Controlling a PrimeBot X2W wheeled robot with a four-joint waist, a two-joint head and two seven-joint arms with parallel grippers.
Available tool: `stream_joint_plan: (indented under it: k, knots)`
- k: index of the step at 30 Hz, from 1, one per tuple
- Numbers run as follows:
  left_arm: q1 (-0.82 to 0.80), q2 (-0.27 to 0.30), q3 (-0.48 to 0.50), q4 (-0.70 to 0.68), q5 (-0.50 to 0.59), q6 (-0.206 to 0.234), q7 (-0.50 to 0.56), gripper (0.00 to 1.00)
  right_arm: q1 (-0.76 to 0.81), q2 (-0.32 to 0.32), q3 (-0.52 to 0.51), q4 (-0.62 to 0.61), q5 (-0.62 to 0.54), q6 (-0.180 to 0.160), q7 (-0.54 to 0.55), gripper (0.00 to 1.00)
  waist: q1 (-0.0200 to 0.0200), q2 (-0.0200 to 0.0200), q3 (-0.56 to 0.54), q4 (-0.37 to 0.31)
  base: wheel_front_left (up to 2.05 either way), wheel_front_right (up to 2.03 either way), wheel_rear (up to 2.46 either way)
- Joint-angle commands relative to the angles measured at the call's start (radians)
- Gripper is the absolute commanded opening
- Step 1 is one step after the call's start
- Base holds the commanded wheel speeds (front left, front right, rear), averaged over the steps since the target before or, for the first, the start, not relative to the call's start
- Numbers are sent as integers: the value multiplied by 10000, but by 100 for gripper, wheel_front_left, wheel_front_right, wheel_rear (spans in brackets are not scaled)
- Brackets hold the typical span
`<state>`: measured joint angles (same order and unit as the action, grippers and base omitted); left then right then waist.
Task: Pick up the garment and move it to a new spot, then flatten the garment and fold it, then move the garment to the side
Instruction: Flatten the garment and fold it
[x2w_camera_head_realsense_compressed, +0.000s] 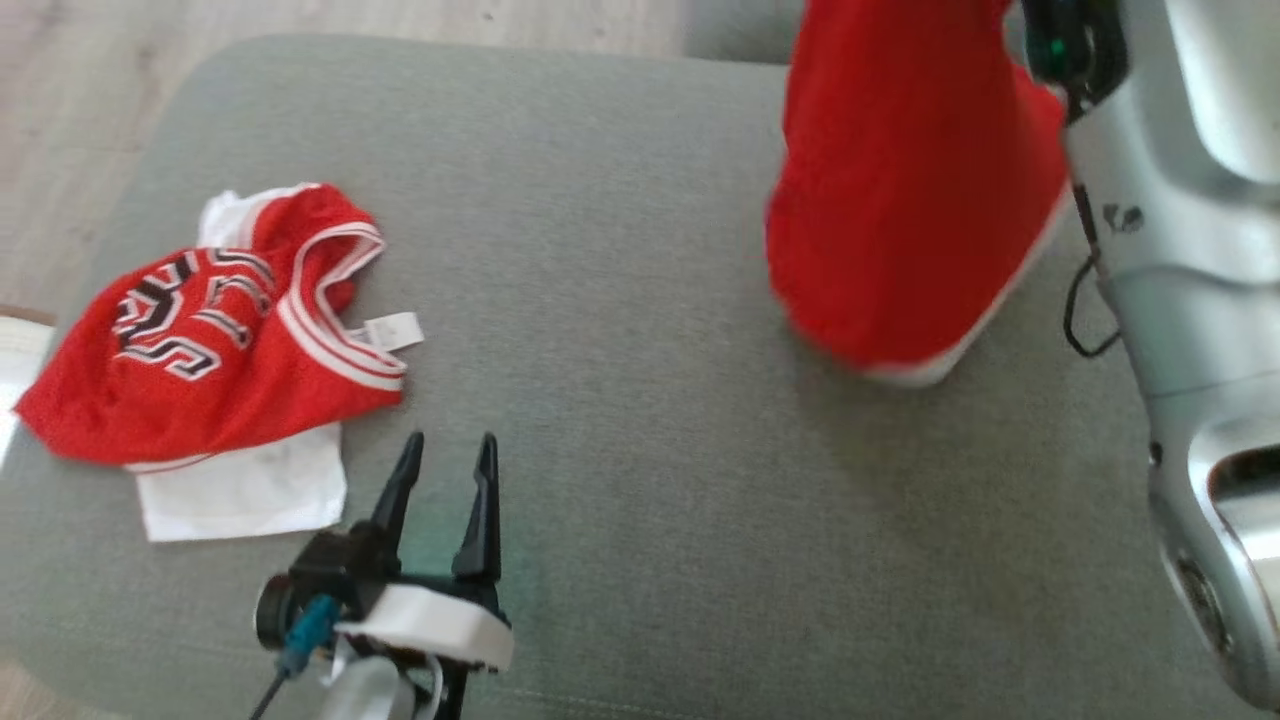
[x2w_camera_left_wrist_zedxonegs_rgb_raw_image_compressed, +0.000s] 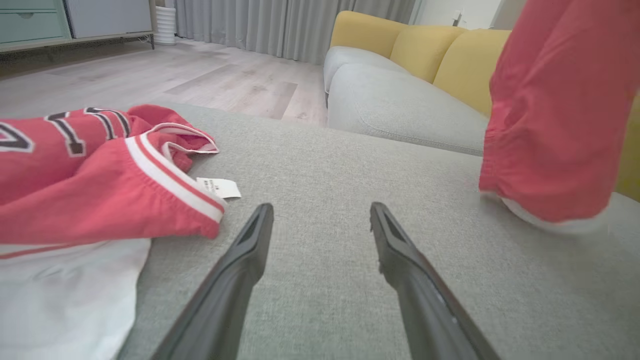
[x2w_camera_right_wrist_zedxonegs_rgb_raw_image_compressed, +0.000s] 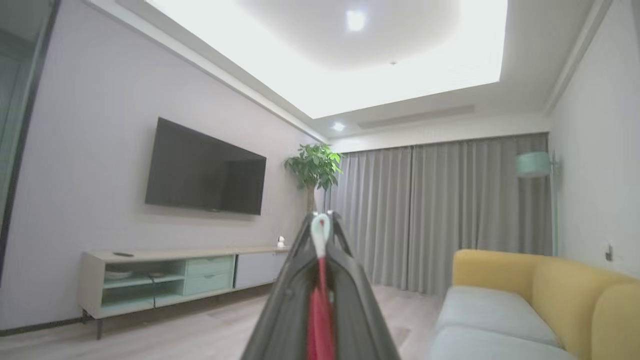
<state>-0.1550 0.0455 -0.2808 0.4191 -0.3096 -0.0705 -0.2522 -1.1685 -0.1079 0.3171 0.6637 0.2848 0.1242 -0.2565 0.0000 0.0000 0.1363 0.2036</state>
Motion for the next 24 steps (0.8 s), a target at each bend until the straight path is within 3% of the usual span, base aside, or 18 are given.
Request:
stream_joint_plan:
  k: [1, 6, 10, 18, 23, 24]
  knots:
    - [-47, 47, 226, -217, -73, 68, -95, 100, -617, 225, 197, -566, 350, 65, -52, 0, 0, 0, -263, 276, 0, 0, 0]
    - [83, 47, 276, -264, -120, 163, -95, 100, -626, 220, 469, -874, 776, 65, -52, 0, 0, 0, -385, 195, 0, 0, 0]
    - [156, 47, 486, -387, -123, 247, -95, 100, 350, -143, 606, -1008, 1059, 65, -52, 0, 0, 0, -403, -158, 0, 0, 0]
    - [173, 47, 848, -520, 52, 228, -95, 100, 4782, -1214, 70, -1295, 1590, 65, -52, 0, 0, 0, -358, -1031, 0, 0, 0]
    - [41, 47, 908, -475, 157, 147, -95, 100, 7197, -1212, -903, -1274, 1522, 65, -53, 0, 0, 0, -277, -1433, 0, 0, 0]
    - [12, 47, 919, -458, 166, 138, -95, 100, 7532, -1160, -1112, -1223, 1434, 65, -53, 7, 0, 0, -264, -1509, 0, 0, 0]
